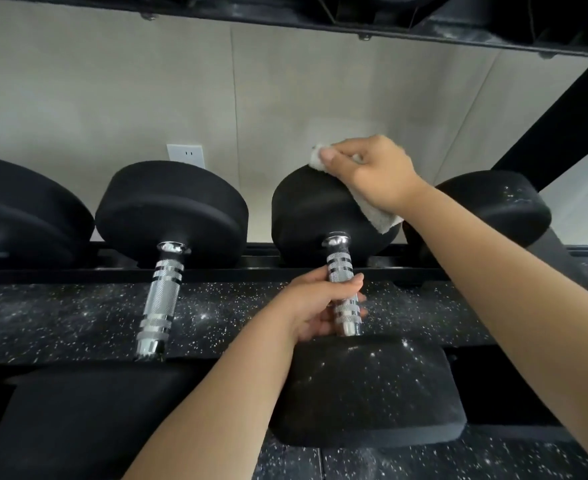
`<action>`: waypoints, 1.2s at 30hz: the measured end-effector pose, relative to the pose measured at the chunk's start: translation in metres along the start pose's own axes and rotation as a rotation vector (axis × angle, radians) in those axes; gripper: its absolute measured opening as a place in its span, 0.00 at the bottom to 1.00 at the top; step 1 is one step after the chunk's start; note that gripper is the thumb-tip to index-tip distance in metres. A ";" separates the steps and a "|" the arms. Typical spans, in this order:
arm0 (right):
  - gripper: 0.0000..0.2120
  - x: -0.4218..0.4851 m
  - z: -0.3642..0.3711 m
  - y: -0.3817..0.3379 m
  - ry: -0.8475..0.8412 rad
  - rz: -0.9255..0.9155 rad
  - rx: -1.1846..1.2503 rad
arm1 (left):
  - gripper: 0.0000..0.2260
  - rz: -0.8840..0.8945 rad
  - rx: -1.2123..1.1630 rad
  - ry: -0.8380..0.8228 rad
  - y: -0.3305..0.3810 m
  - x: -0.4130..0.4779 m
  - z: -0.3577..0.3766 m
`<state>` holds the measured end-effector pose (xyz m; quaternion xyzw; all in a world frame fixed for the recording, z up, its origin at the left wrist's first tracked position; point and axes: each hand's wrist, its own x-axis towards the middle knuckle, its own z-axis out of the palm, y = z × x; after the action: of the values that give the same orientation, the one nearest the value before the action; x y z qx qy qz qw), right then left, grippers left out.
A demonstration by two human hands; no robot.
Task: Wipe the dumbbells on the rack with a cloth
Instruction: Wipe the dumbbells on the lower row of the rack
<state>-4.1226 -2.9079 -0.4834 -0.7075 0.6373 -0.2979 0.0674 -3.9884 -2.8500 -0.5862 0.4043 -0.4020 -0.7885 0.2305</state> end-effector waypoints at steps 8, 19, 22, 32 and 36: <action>0.24 -0.045 0.017 0.056 0.325 0.365 0.316 | 0.08 0.056 0.016 0.033 0.000 0.002 0.002; 0.13 -0.091 0.003 0.039 0.124 -0.172 -0.134 | 0.06 0.231 -0.128 0.305 0.000 0.006 -0.001; 0.17 -0.086 0.015 0.040 0.133 -0.457 -0.222 | 0.06 0.272 -0.187 0.346 0.000 0.005 -0.001; 0.09 -0.085 0.042 0.041 0.138 -0.524 -0.155 | 0.11 0.338 -0.187 0.426 0.002 0.003 -0.003; 0.12 -0.076 0.034 0.024 0.010 -0.426 -0.322 | 0.12 0.319 -0.159 0.414 0.004 0.002 -0.003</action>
<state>-4.1263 -2.8499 -0.5479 -0.8258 0.5135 -0.2037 -0.1137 -3.9863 -2.8548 -0.5849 0.4690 -0.3418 -0.6718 0.4602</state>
